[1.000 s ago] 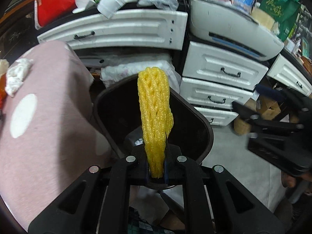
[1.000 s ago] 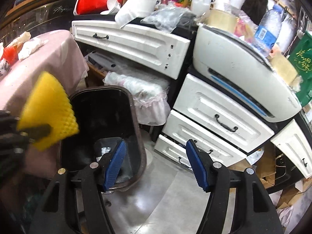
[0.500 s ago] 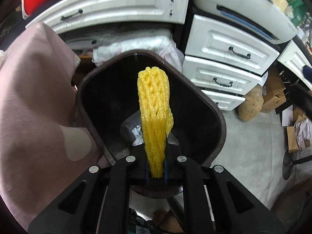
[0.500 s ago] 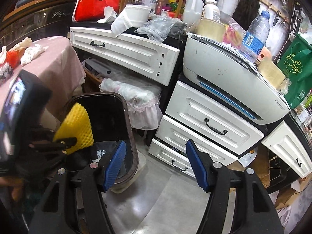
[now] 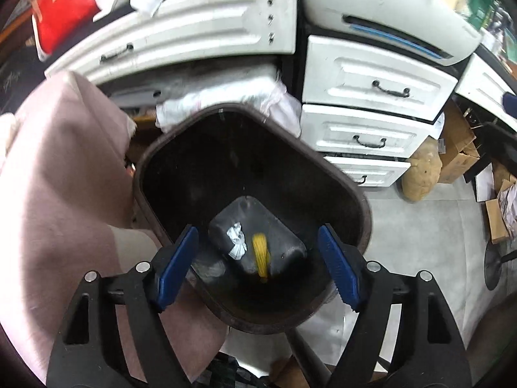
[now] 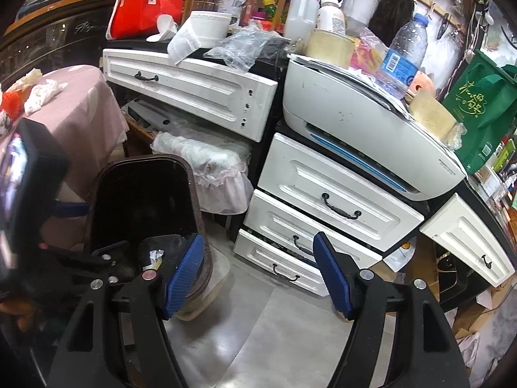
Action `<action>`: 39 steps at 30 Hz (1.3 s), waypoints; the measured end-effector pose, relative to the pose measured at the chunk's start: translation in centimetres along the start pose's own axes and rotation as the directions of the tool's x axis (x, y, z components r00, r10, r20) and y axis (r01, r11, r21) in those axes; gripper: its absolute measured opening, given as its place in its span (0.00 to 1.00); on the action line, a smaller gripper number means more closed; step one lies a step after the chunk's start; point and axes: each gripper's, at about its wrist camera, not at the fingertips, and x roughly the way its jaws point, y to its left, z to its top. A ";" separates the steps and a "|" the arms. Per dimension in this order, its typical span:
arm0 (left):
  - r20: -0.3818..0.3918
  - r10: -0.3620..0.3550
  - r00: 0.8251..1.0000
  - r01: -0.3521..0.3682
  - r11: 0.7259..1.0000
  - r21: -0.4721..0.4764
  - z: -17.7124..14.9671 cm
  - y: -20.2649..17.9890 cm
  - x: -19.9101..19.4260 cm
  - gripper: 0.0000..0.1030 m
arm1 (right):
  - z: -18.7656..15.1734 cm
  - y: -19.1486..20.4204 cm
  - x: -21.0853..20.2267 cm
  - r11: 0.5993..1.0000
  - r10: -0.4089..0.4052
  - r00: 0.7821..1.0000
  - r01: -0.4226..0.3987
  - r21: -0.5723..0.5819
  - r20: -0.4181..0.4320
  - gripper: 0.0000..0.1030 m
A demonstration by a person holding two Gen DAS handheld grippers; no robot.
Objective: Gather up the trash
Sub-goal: 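Lower the yellow foam net into the bin and open the left tool, then move both tools back over the table toward the remaining trash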
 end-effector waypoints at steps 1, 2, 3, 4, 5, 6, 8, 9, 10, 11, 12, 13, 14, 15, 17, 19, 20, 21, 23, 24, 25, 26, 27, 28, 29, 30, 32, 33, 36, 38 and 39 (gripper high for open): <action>0.018 0.011 1.000 -0.011 1.000 0.006 0.0 -0.1 -0.7 0.74 | 0.0 -0.1 -0.1 1.000 -0.006 1.000 0.006 0.003 0.002 0.67; 0.036 0.027 0.999 -0.027 1.000 0.010 0.0 -0.2 -1.4 0.74 | 0.1 -0.4 -0.4 1.000 -0.018 1.000 0.018 0.008 0.008 0.68; 0.057 0.042 0.998 -0.042 0.999 0.011 -0.1 -0.2 -2.3 0.74 | 0.1 -0.6 -0.5 1.000 -0.027 1.000 0.027 0.012 0.012 0.69; 0.078 0.045 0.996 -0.046 0.999 0.009 -0.1 -0.3 -3.3 0.74 | 0.2 -0.8 -0.6 0.999 -0.038 0.999 0.037 0.021 0.017 0.70; 0.097 0.045 0.994 -0.046 0.999 0.005 -0.2 -0.4 -4.3 0.74 | 0.3 -1.2 -0.8 0.998 -0.048 0.999 0.047 0.035 0.021 0.71; 0.118 0.042 0.992 -0.043 0.999 -0.001 -0.2 -0.4 -5.4 0.74 | 0.4 -1.7 -0.9 0.997 -0.055 0.998 0.054 0.052 0.023 0.72; 0.166 0.042 0.985 -0.041 0.999 -0.007 -0.3 -0.3 -7.7 0.75 | 0.5 -2.2 -1.0 0.995 -0.065 0.998 0.063 0.076 0.024 0.73; 0.185 0.051 0.981 -0.051 0.999 -0.006 -0.4 -0.4 -8.6 0.76 | 0.5 -2.4 -1.1 0.995 -0.062 0.998 0.060 0.086 0.023 0.74; 0.207 0.060 0.976 -0.060 0.998 -0.006 -0.6 -0.4 -9.7 0.76 | 0.6 -2.4 -1.2 0.994 -0.056 0.998 0.054 0.093 0.023 0.74; 0.227 0.066 0.972 -0.066 0.998 -0.007 -0.7 -0.5 -10.6 0.78 | 0.6 -2.4 -1.3 0.994 -0.049 0.999 0.046 0.099 0.025 0.75; 0.249 0.068 0.966 -0.067 0.998 -0.012 -0.9 -0.4 -11.7 0.80 | 0.7 -2.3 -1.3 0.994 -0.041 0.999 0.038 0.103 0.026 0.76; 0.264 0.067 0.962 -0.065 0.998 -0.016 -1.0 -0.3 -12.5 0.81 | 0.8 -2.1 -1.3 0.994 -0.029 0.999 0.027 0.105 0.025 0.76; 0.275 0.067 0.959 -0.064 0.998 -0.020 -1.1 -0.2 -13.2 0.81 | 0.9 -1.8 -1.4 0.995 -0.011 1.000 0.009 0.103 0.025 0.77; 0.286 0.071 0.956 -0.066 0.997 -0.025 -1.2 0.1 -13.9 0.81 | 1.0 -1.5 -1.5 0.995 -0.002 1.000 0.000 0.100 0.025 0.77; 0.300 0.080 0.951 -0.074 0.997 -0.032 -1.4 0.5 -14.8 0.81 | 1.3 -0.5 -1.7 0.996 0.020 0.999 -0.023 0.083 0.033 0.79; 0.304 0.098 0.948 -0.090 0.995 -0.039 -1.6 1.0 -15.4 0.82 | 1.6 0.3 -2.1 0.997 0.042 0.998 -0.045 0.067 0.047 0.80; 0.305 0.108 0.946 -0.099 0.994 -0.045 -1.8 1.5 -15.7 0.82 | 1.9 0.9 -2.4 0.996 0.058 0.997 -0.061 0.058 0.059 0.81; 0.306 0.115 0.945 -0.104 0.993 -0.052 -1.9 1.8 -16.0 0.82 | 2.1 1.4 -2.6 0.996 0.070 0.995 -0.074 0.052 0.066 0.82; 0.306 0.128 0.943 -0.111 0.991 -0.072 -2.4 2.8 -16.5 0.82 | 2.5 2.3 -2.9 0.993 0.104 0.992 -0.107 0.044 0.076 0.83; 0.307 0.137 0.942 -0.118 0.990 -0.080 -2.6 3.3 -16.9 0.82 | 2.8 2.8 -3.1 0.991 0.124 0.989 -0.128 0.041 0.080 0.83; 0.309 0.153 0.939 -0.131 0.987 -0.091 -3.1 3.9 -17.2 0.82 | 3.0 3.2 -3.2 0.988 0.143 0.986 -0.146 0.041 0.083 0.83; 0.309 0.167 0.936 -0.142 0.985 -0.100 -3.3 4.4 -17.5 0.82 | 3.4 3.8 -3.4 0.984 0.171 0.982 -0.174 0.038 0.083 0.83; 0.308 0.177 0.935 -0.150 0.983 -0.108 -3.6 5.0 -17.7 0.82 | 3.7 4.3 -3.5 0.981 0.189 0.979 -0.192 0.034 0.081 0.83; 0.305 0.188 0.934 -0.158 0.980 -0.118 -4.0 5.5 -17.9 0.82 | 3.9 4.8 -3.5 0.978 0.204 0.976 -0.207 0.028 0.081 0.83; 0.303 0.198 0.932 -0.166 0.978 -0.128 -4.2 6.1 -18.1 0.82 | 4.2 5.5 -3.6 0.974 0.223 0.972 -0.225 0.019 0.081 0.83; 0.299 0.212 0.930 -0.177 0.974 -0.141 -4.5 6.9 -18.4 0.82 | 4.5 6.1 -3.7 0.971 0.237 0.968 -0.239 0.011 0.081 0.83; 0.291 0.231 0.928 -0.190 0.968 -0.162 -5.1 8.1 -18.7 0.82 | 5.1 7.6 -4.0 0.962 0.272 0.959 -0.272 -0.012 0.080 0.83; 0.288 0.239 0.927 -0.195 0.966 -0.172 -5.5 8.7 -18.9 0.82 | 5.3 8.2 -4.1 0.958 0.286 0.955 -0.285 -0.019 0.081 0.83; 0.276 0.264 0.924 -0.210 0.955 -0.208 -6.7 10.6 -19.5 0.82 | 6.3 10.8 -4.7 0.938 0.347 0.935 -0.343 -0.055 0.077 0.83; 0.269 0.281 0.921 -0.222 0.948 -0.229 -7.3 11.7 -19.8 0.82 | 6.8 12.2 -5.1 0.928 0.371 0.925 -0.365 -0.079 0.082 0.83; 0.263 0.291 0.920 -0.229 0.943 -0.242 -7.7 12.4 -20.0 0.82 | 7.1 13.0 -5.3 0.923 0.382 0.920 -0.374 -0.092 0.085 0.83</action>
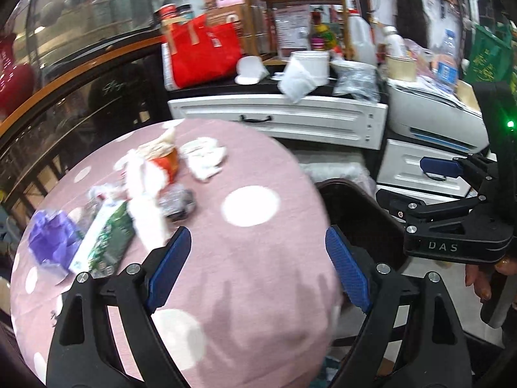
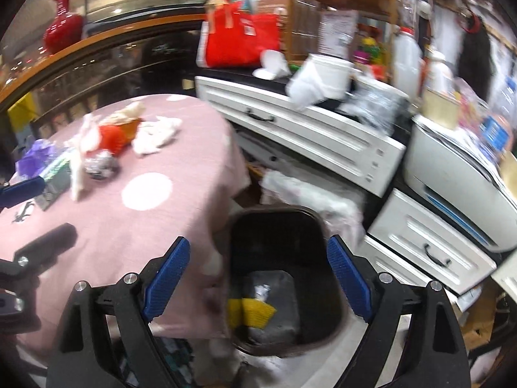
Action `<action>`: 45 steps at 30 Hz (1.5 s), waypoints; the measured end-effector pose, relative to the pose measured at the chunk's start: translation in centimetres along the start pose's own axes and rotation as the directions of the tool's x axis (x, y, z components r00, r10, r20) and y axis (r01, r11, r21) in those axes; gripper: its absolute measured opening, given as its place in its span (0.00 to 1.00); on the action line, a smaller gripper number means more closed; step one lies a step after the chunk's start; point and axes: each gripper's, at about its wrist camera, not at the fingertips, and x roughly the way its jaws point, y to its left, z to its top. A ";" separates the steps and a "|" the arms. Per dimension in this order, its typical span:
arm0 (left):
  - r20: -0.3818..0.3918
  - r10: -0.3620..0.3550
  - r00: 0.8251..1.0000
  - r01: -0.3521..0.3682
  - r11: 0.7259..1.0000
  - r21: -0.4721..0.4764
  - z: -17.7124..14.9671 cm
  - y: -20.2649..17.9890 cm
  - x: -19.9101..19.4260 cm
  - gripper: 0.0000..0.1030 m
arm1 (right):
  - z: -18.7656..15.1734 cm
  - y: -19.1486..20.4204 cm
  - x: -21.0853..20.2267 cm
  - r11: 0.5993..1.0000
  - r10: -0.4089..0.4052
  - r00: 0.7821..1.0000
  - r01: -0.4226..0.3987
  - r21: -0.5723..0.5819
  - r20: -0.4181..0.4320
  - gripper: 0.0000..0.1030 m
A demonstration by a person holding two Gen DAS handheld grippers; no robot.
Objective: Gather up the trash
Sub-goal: 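Move both tools back over the table toward the remaining trash, then grasp the milk carton with the left tool while the right tool grasps a white tissue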
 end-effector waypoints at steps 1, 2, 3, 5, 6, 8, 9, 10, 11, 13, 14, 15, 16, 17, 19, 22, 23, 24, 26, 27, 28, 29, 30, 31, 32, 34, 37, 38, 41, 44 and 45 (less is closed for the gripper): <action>-0.004 0.007 1.000 -0.007 1.000 -0.009 0.0 0.6 0.0 0.82 | 0.3 0.7 0.1 1.000 0.011 1.000 -0.011 -0.013 0.003 0.83; -0.006 0.014 1.000 -0.014 1.000 -0.019 -0.2 1.3 0.0 0.82 | 0.7 1.6 0.3 0.999 0.029 1.000 -0.028 -0.029 0.005 0.83; -0.011 0.019 1.000 -0.019 0.999 -0.031 -0.4 2.0 -0.1 0.82 | 1.0 2.5 0.5 0.998 0.046 0.999 -0.045 -0.041 0.005 0.83; -0.022 0.029 0.999 -0.030 0.998 -0.053 -0.8 3.4 -0.1 0.82 | 1.6 3.8 0.9 0.995 0.078 0.997 -0.078 -0.057 0.001 0.83; -0.030 0.034 0.999 -0.036 0.997 -0.067 -1.1 4.4 -0.1 0.82 | 1.7 4.3 1.0 0.994 0.094 0.996 -0.094 -0.060 -0.002 0.83; -0.043 0.048 0.998 -0.052 0.994 -0.094 -1.7 6.5 0.0 0.82 | 2.2 5.7 1.5 0.987 0.141 0.990 -0.142 -0.069 -0.013 0.83; -0.048 0.058 0.997 -0.063 0.992 -0.106 -1.8 7.4 0.1 0.82 | 2.5 6.3 1.8 0.985 0.154 0.988 -0.155 -0.073 -0.018 0.83; -0.055 0.069 0.996 -0.075 0.990 -0.121 -2.1 8.5 0.2 0.82 | 2.7 6.9 2.0 0.983 0.163 0.986 -0.165 -0.078 -0.021 0.83; -0.068 0.076 0.995 -0.085 0.987 -0.138 -2.4 9.8 0.4 0.82 | 3.0 7.7 2.3 0.980 0.174 0.984 -0.176 -0.089 -0.023 0.83; -0.096 0.081 0.992 -0.096 0.981 -0.167 -2.9 12.2 0.9 0.82 | 3.3 8.8 2.4 0.977 0.186 0.982 -0.187 -0.103 -0.025 0.83; -0.108 0.091 0.990 -0.109 0.978 -0.178 -3.0 13.4 1.2 0.82 | 3.6 9.3 2.7 0.974 0.195 0.980 -0.197 -0.110 -0.028 0.83; -0.118 0.100 0.988 -0.120 0.976 -0.184 -3.2 14.3 1.4 0.82 | 3.8 9.6 2.8 0.972 0.205 0.978 -0.207 -0.114 -0.029 0.83; -0.127 0.103 0.986 -0.126 0.975 -0.185 -3.2 15.2 1.7 0.82 | 4.0 9.9 2.9 0.969 0.217 0.976 -0.219 -0.117 -0.030 0.83; -0.136 0.105 0.985 -0.129 0.974 -0.185 -3.3 16.1 2.1 0.82 | 4.4 10.3 3.1 0.964 0.233 0.972 -0.235 -0.122 -0.031 0.83; -0.153 0.110 0.982 -0.138 0.973 -0.183 -3.3 17.4 2.8 0.82 | 4.7 10.8 3.3 0.960 0.247 0.968 -0.249 -0.127 -0.032 0.83; -0.193 0.090 0.977 -0.123 0.979 -0.164 -3.3 18.6 4.2 0.82 | 5.4 11.5 4.1 0.957 0.257 0.966 -0.260 -0.126 -0.042 0.83; -0.206 0.084 0.975 -0.118 0.981 -0.155 -3.2 18.9 4.7 0.82 | 5.5 11.6 4.2 0.957 0.259 0.965 -0.263 -0.125 -0.044 0.83; -0.222 0.075 0.972 -0.109 0.983 -0.148 -3.0 19.2 5.3 0.81 | 5.5 11.7 4.3 0.956 0.261 0.964 -0.265 -0.124 -0.046 0.83; -0.242 0.047 0.969 -0.084 0.986 -0.143 -2.6 19.6 6.1 0.76 | 5.5 11.8 4.5 0.956 0.261 0.964 -0.266 -0.124 -0.053 0.83; -0.253 0.028 0.967 -0.064 0.988 -0.137 -2.3 19.7 6.6 0.74 | 5.4 11.8 4.7 0.956 0.259 0.964 -0.265 -0.126 -0.060 0.83; -0.267 0.010 0.964 -0.045 0.991 -0.127 -2.0 19.7 7.1 0.73 | 5.4 11.8 4.8 0.956 0.258 0.964 -0.264 -0.126 -0.064 0.83; -0.275 0.005 0.961 -0.038 0.993 -0.116 -1.7 19.7 7.5 0.69 | 5.3 11.7 5.0 0.956 0.256 0.964 -0.264 -0.127 -0.071 0.83; -0.285 0.006 0.958 -0.036 0.995 -0.097 -1.4 19.6 8.1 0.68 | 5.3 11.7 5.1 0.956 0.255 0.964 -0.263 -0.127 -0.078 0.83; -0.296 0.005 0.955 -0.031 0.996 -0.083 -1.2 19.5 8.5 0.68 | 5.2 11.7 5.2 0.956 0.254 0.964 -0.263 -0.128 -0.082 0.83; -0.311 0.001 0.950 -0.023 0.997 -0.067 -1.0 19.3 9.2 0.65 | 5.3 11.7 5.3 0.956 0.253 0.964 -0.262 -0.130 -0.083 0.83; -0.335 -0.008 0.942 -0.009 0.999 -0.047 -0.8 19.1 10.1 0.64 | 5.3 11.7 5.4 0.956 0.252 0.964 -0.261 -0.131 -0.083 0.83; -0.347 -0.008 0.938 -0.004 0.999 -0.033 -0.8 18.8 11.0 0.53 | 5.6 11.6 5.4 0.956 0.254 0.964 -0.263 -0.131 -0.079 0.83; -0.342 -0.022 0.939 0.007 0.999 -0.044 -0.8 18.8 10.9 0.49 | 5.7 11.7 5.4 0.955 0.256 0.964 -0.264 -0.132 -0.077 0.83; -0.329 -0.030 0.944 0.008 0.998 -0.067 -1.0 18.8 10.7 0.49 | 5.7 12.0 5.4 0.953 0.260 0.963 -0.269 -0.143 -0.074 0.83; -0.304 -0.039 0.952 0.007 0.994 -0.105 -1.5 18.9 9.8 0.49 | 5.8 12.5 5.4 0.947 0.277 0.958 -0.286 -0.148 -0.074 0.83; -0.289 -0.036 0.957 0.002 0.993 -0.120 -1.7 18.9 9.2 0.49 | 5.9 12.8 5.3 0.944 0.287 0.955 -0.294 -0.151 -0.072 0.83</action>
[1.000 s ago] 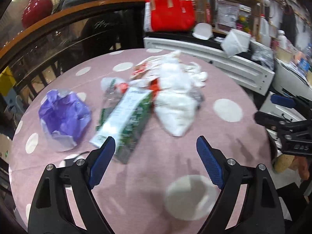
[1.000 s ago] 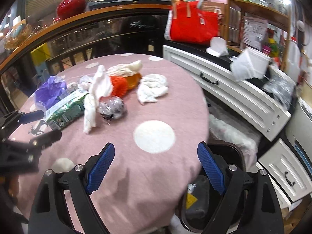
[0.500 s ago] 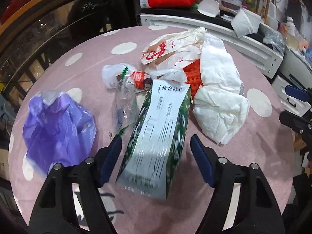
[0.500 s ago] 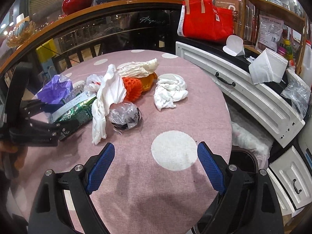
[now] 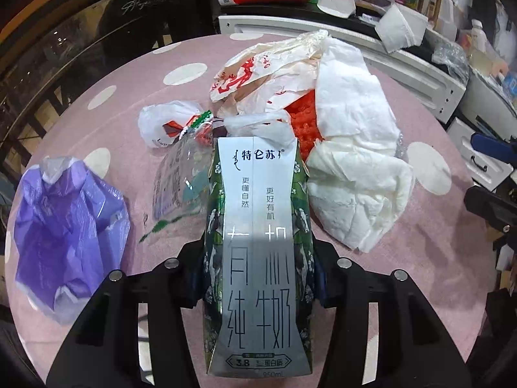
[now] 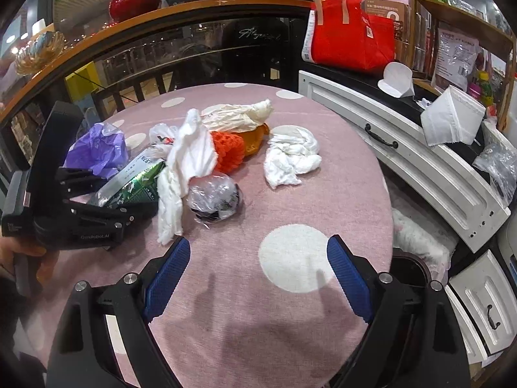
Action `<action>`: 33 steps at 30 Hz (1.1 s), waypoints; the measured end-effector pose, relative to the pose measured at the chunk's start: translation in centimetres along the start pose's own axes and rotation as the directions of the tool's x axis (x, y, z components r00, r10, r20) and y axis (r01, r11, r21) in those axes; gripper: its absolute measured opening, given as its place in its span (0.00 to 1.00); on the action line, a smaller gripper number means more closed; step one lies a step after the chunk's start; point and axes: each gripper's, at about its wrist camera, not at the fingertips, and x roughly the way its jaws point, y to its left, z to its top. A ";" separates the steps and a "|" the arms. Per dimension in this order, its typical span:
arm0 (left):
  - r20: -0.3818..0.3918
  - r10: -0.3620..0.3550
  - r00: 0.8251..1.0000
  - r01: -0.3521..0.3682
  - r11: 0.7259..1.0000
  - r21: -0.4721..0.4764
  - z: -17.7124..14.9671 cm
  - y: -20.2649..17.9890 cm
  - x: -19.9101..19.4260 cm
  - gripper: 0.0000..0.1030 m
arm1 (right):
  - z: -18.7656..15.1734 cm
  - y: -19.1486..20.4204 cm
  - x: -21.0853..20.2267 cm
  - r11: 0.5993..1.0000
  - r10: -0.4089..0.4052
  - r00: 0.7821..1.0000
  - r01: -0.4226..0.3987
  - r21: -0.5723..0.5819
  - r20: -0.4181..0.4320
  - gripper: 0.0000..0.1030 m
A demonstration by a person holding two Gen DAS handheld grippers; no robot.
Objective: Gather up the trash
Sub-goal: 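Grasp the milk carton with the left tool while the right tool grasps a white tissue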
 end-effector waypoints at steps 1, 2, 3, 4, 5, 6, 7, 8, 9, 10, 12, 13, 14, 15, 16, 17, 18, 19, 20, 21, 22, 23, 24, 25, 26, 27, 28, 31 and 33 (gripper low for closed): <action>0.017 0.004 1.000 -0.004 1.000 -0.013 -0.3 0.0 -0.5 0.49 | 0.1 0.3 0.0 1.000 0.006 1.000 -0.006 -0.005 0.003 0.83; 0.036 0.011 0.999 -0.010 1.000 -0.027 -0.7 0.1 -1.1 0.49 | 0.4 0.8 0.0 1.000 0.015 1.000 -0.015 -0.016 0.008 0.83; 0.051 0.019 0.999 -0.017 0.999 -0.039 -1.0 0.0 -1.7 0.49 | 0.6 1.2 0.0 0.999 0.022 1.000 -0.022 -0.024 0.011 0.83; 0.071 0.028 0.997 -0.025 0.998 -0.052 -1.4 0.0 -2.4 0.49 | 0.9 1.8 0.1 0.999 0.034 0.999 -0.033 -0.038 0.016 0.82; 0.084 0.035 0.996 -0.030 0.998 -0.060 -1.7 0.0 -2.9 0.49 | 1.2 2.1 0.2 0.998 0.042 0.999 -0.041 -0.046 0.021 0.82; 0.100 0.044 0.994 -0.037 0.997 -0.069 -2.1 0.0 -3.5 0.49 | 1.5 2.5 0.4 0.997 0.052 0.998 -0.051 -0.054 0.027 0.82; 0.110 0.051 0.993 -0.043 0.996 -0.077 -2.4 0.0 -4.1 0.49 | 1.9 2.9 0.6 0.996 0.062 0.998 -0.060 -0.060 0.032 0.81; 0.119 0.061 0.991 -0.052 0.995 -0.083 -2.7 0.0 -4.5 0.49 | 2.5 3.3 1.2 0.995 0.075 0.997 -0.073 -0.062 0.032 0.80; 0.130 0.076 0.989 -0.065 0.994 -0.089 -3.1 0.0 -5.0 0.49 | 2.8 3.4 1.6 0.995 0.083 0.996 -0.081 -0.060 0.030 0.79; 0.139 0.086 0.986 -0.074 0.993 -0.093 -3.4 -0.1 -5.4 0.49 | 3.3 3.6 2.0 0.994 0.092 0.995 -0.090 -0.058 0.028 0.78; 0.150 0.089 0.985 -0.074 0.992 -0.106 -4.0 0.0 -6.0 0.49 | 4.2 4.4 3.0 0.994 0.084 0.996 -0.081 -0.078 0.035 0.76; 0.151 0.086 0.985 -0.069 0.991 -0.111 -4.3 0.0 -6.1 0.49 | 4.4 4.6 3.3 0.994 0.074 0.997 -0.070 -0.088 0.037 0.73; 0.151 0.082 0.985 -0.064 0.991 -0.118 -4.5 0.1 -6.3 0.49 | 4.7 5.0 3.9 0.993 0.055 0.998 -0.051 -0.102 0.039 0.68; 0.151 0.081 0.985 -0.062 0.990 -0.127 -4.7 0.2 -6.4 0.49 | 4.9 5.2 4.4 0.993 0.043 0.998 -0.038 -0.111 0.038 0.66; 0.150 0.083 0.985 -0.063 0.989 -0.135 -5.0 0.3 -6.4 0.49 | 5.2 5.4 4.9 0.993 0.035 0.999 -0.030 -0.118 0.036 0.61; 0.148 0.087 0.985 -0.065 0.988 -0.143 -5.1 0.4 -6.4 0.49 | 5.3 5.5 5.2 0.992 0.031 0.999 -0.026 -0.120 0.037 0.55; 0.149 0.089 0.985 -0.067 0.987 -0.148 -5.3 0.4 -6.5 0.49 | 5.3 5.6 5.3 0.992 0.026 0.999 -0.020 -0.125 0.039 0.51; 0.151 0.091 0.984 -0.068 0.986 -0.153 -5.5 0.4 -6.6 0.49 | 5.3 5.7 5.4 0.991 0.020 0.999 -0.014 -0.131 0.041 0.41; 0.152 0.091 0.984 -0.067 0.986 -0.156 -5.6 0.4 -6.6 0.49 | 5.2 5.8 5.4 0.990 0.015 0.999 -0.009 -0.139 0.042 0.28; 0.155 0.092 0.984 -0.067 0.985 -0.156 -5.7 0.3 -6.8 0.49 | 5.1 5.9 5.4 0.990 0.014 0.999 -0.008 -0.141 0.044 0.22; 0.158 0.094 0.983 -0.069 0.985 -0.156 -5.8 0.2 -6.9 0.49 | 4.9 5.9 5.2 0.990 0.022 0.999 -0.016 -0.140 0.042 0.13; 0.162 0.096 0.982 -0.071 0.985 -0.156 -5.8 0.1 -7.0 0.49 | 4.8 5.9 5.0 0.990 0.031 0.999 -0.025 -0.138 0.039 0.09; 0.166 0.099 0.981 -0.074 0.985 -0.155 -5.9 -0.1 -7.1 0.49 | 4.7 5.9 4.9 0.990 0.035 0.999 -0.030 -0.137 0.036 0.08; 0.170 0.100 0.980 -0.074 0.985 -0.155 -5.9 -0.2 -7.2 0.49 | 4.5 6.0 4.6 0.990 0.039 0.999 -0.034 -0.136 0.036 0.07; 0.173 0.100 0.980 -0.073 0.985 -0.155 -5.9 -0.3 -7.2 0.49 | 4.4 6.1 4.3 0.990 0.044 0.998 -0.039 -0.135 0.038 0.06; 0.176 0.099 0.979 -0.071 0.985 -0.154 -6.0 -0.5 -7.4 0.49 | 4.3 6.2 4.0 0.990 0.049 0.998 -0.043 -0.135 0.039 0.06; 0.179 0.097 0.979 -0.070 0.986 -0.152 -6.1 -0.6 -7.5 0.49 | 4.1 6.2 3.4 0.989 0.056 0.997 -0.050 -0.136 0.043 0.06; 0.186 0.097 0.978 -0.070 0.987 -0.146 -6.3 -1.1 -7.8 0.49 | 3.7 6.5 2.1 0.988 0.078 0.996 -0.070 -0.141 0.051 0.06; 0.191 0.094 0.977 -0.067 0.987 -0.144 -6.5 -1.4 -8.1 0.49 | 3.3 6.6 1.2 0.986 0.088 0.995 -0.079 -0.145 0.053 0.06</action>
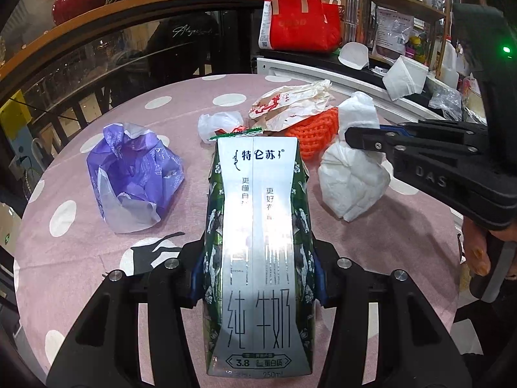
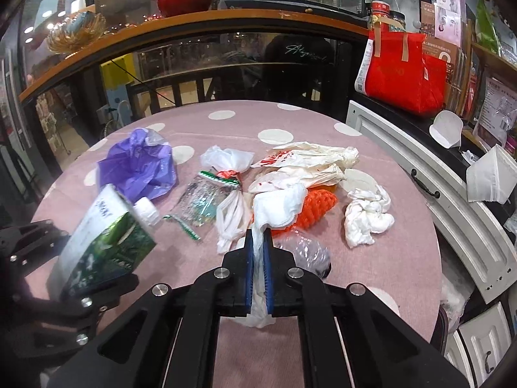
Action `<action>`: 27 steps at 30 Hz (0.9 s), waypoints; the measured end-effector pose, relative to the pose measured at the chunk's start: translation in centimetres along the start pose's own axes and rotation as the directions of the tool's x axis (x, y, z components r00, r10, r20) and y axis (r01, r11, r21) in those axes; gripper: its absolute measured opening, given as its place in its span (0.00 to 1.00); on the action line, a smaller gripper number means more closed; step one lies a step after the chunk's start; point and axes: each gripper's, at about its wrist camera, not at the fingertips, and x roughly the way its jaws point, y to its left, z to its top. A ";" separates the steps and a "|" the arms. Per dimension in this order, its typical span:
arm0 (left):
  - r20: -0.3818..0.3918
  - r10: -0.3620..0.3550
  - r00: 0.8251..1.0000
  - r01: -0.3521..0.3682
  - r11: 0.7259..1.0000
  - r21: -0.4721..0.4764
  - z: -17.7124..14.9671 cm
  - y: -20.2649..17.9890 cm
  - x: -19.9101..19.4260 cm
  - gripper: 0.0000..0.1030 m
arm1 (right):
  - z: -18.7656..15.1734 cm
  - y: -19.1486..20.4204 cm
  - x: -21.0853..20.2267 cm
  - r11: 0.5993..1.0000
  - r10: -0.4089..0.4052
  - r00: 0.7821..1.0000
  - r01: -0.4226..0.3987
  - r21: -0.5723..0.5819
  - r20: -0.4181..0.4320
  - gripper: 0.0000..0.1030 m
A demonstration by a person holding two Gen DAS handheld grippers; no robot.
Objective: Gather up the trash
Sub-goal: 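Grasp the milk carton with the left tool while the right tool grasps a white tissue, then carry the white tissue to the bin and release it from the right tool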
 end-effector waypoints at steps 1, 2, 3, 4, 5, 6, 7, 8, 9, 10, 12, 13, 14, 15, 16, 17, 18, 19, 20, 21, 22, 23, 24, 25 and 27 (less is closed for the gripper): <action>0.002 -0.003 1.000 0.003 1.000 0.000 -0.1 -0.1 -0.2 0.49 | -0.2 0.1 -0.7 1.000 0.004 1.000 -0.004 -0.005 0.003 0.06; 0.004 -0.006 1.000 0.006 1.000 -0.001 -0.1 -0.3 -0.3 0.49 | -0.5 0.3 -1.2 1.000 0.007 1.000 -0.007 -0.009 0.006 0.06; 0.008 -0.009 1.000 0.009 1.000 0.000 -0.1 -0.6 -0.6 0.49 | -0.6 0.4 -1.7 1.000 0.010 1.000 -0.010 -0.012 0.009 0.06; 0.010 -0.012 1.000 0.012 1.000 0.002 -0.2 -0.8 -0.7 0.49 | -0.8 0.4 -2.2 1.000 0.014 1.000 -0.013 -0.014 0.013 0.06; 0.013 -0.016 1.000 0.016 1.000 0.007 -0.2 -1.2 -1.0 0.49 | -1.1 0.4 -2.9 1.000 0.017 1.000 -0.016 -0.016 0.018 0.06; 0.015 -0.019 1.000 0.019 1.000 0.010 -0.2 -1.6 -1.1 0.49 | -1.3 0.4 -3.5 1.000 0.016 1.000 -0.016 -0.018 0.024 0.06; 0.016 -0.023 1.000 0.023 1.000 0.014 -0.3 -1.9 -1.3 0.49 | -1.6 0.3 -4.0 1.000 0.014 0.999 -0.013 -0.018 0.029 0.06; 0.018 -0.027 0.999 0.027 0.999 0.017 -0.3 -2.3 -1.4 0.49 | -1.9 0.0 -4.7 1.000 0.008 0.999 -0.008 -0.015 0.033 0.06; 0.021 -0.033 0.999 0.033 0.999 0.021 -0.4 -2.7 -1.6 0.49 | -2.2 -0.3 -5.1 1.000 0.002 1.000 -0.001 -0.010 0.031 0.06; 0.024 -0.039 0.999 0.038 0.999 0.023 -0.4 -3.1 -1.7 0.49 | -2.5 -0.6 -5.5 1.000 -0.007 1.000 0.007 -0.002 0.026 0.06; 0.030 -0.055 0.998 0.054 0.998 0.029 -0.5 -4.1 -2.1 0.49 | -3.0 -1.4 -6.3 1.000 -0.026 0.999 0.026 0.012 0.018 0.06; 0.033 -0.064 0.997 0.063 0.997 0.035 -0.5 -4.6 -2.2 0.49 | -3.3 -1.7 -6.5 0.999 -0.035 0.999 0.035 0.015 0.016 0.06; 0.034 -0.072 0.997 0.070 0.997 0.044 -0.5 -5.1 -2.3 0.49 | -3.7 -2.2 -7.0 0.998 -0.053 0.999 0.052 0.018 0.014 0.06; 0.034 -0.078 0.996 0.077 0.996 0.051 -0.5 -5.6 -2.3 0.49 | -4.0 -2.8 -7.3 0.997 -0.069 0.998 0.069 0.022 0.012 0.06; 0.034 -0.086 0.996 0.084 0.995 0.059 -0.6 -6.2 -2.3 0.49 | -4.3 -3.3 -7.6 0.996 -0.084 0.996 0.084 0.028 0.010 0.06; 0.032 -0.096 0.995 0.093 0.993 0.067 -0.6 -6.8 -2.3 0.49 | -4.8 -4.2 -8.1 0.994 -0.105 0.994 0.105 0.042 0.004 0.06; 0.030 -0.104 0.994 0.101 0.992 0.075 -0.6 -7.3 -2.2 0.49 | -5.1 -4.7 -8.4 0.992 -0.116 0.993 0.116 0.051 0.000 0.06; 0.027 -0.114 0.993 0.111 0.990 0.083 -0.6 -7.9 -2.2 0.49 | -5.7 -5.6 -8.8 0.988 -0.138 0.990 0.138 0.063 -0.008 0.06; 0.025 -0.125 0.992 0.123 0.988 0.091 -0.6 -8.6 -2.1 0.49 | -6.0 -6.2 -9.0 0.985 -0.154 0.988 0.155 0.070 -0.013 0.06; 0.023 -0.134 0.991 0.131 0.987 0.096 -0.5 -9.1 -2.1 0.49 | -6.4 -6.9 -9.4 0.981 -0.179 0.984 0.180 0.078 -0.021 0.06; 0.021 -0.145 0.989 0.143 0.985 0.101 -0.5 -9.7 -2.0 0.49 | -6.9 -7.7 -9.7 0.976 -0.200 0.979 0.202 0.087 -0.028 0.06; 0.017 -0.160 0.987 0.157 0.982 0.108 -0.4 -10.4 -1.9 0.49 | -7.3 -8.3 -10.0 0.973 -0.210 0.977 0.212 0.095 -0.032 0.06; 0.014 -0.170 0.985 0.167 0.979 0.114 -0.3 -11.0 -1.8 0.49 | -7.7 -9.1 -10.3 0.969 -0.221 0.974 0.224 0.107 -0.037 0.06; 0.010 -0.179 0.984 0.177 0.977 0.119 -0.2 -11.6 -1.6 0.49 | -8.0 -9.7 -10.5 0.965 -0.233 0.971 0.237 0.117 -0.042 0.06; 0.003 -0.199 0.980 0.196 0.972 0.132 -0.1 -12.8 -1.4 0.49 | -9.0 -11.1 -11.1 0.952 -0.272 0.961 0.277 0.130 -0.053 0.06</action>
